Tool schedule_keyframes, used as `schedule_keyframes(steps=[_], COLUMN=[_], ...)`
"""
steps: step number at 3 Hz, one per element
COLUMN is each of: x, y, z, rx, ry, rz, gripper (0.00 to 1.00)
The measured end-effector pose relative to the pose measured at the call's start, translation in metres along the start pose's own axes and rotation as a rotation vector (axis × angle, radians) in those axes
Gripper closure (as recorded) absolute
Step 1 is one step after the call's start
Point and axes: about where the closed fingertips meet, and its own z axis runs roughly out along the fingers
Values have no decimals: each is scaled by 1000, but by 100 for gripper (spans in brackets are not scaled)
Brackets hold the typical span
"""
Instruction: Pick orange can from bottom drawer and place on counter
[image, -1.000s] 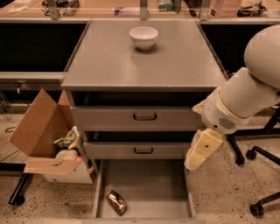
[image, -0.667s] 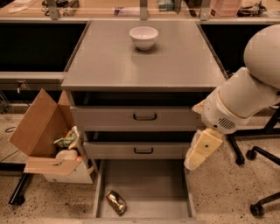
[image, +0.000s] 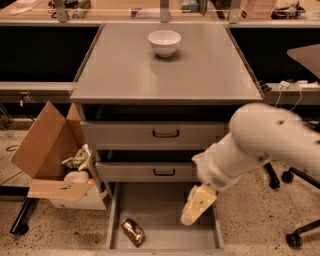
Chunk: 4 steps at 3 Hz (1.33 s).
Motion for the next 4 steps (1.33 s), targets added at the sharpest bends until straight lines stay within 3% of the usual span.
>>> schedule_keyframes(steps=[1,3,4], x=[12,15,24], y=[17,-16,-2], z=[124,294,304], rx=[-99,-199,-232], ry=[-48,-142,-134], rz=[-2,62,76], gripper=[0,0,0])
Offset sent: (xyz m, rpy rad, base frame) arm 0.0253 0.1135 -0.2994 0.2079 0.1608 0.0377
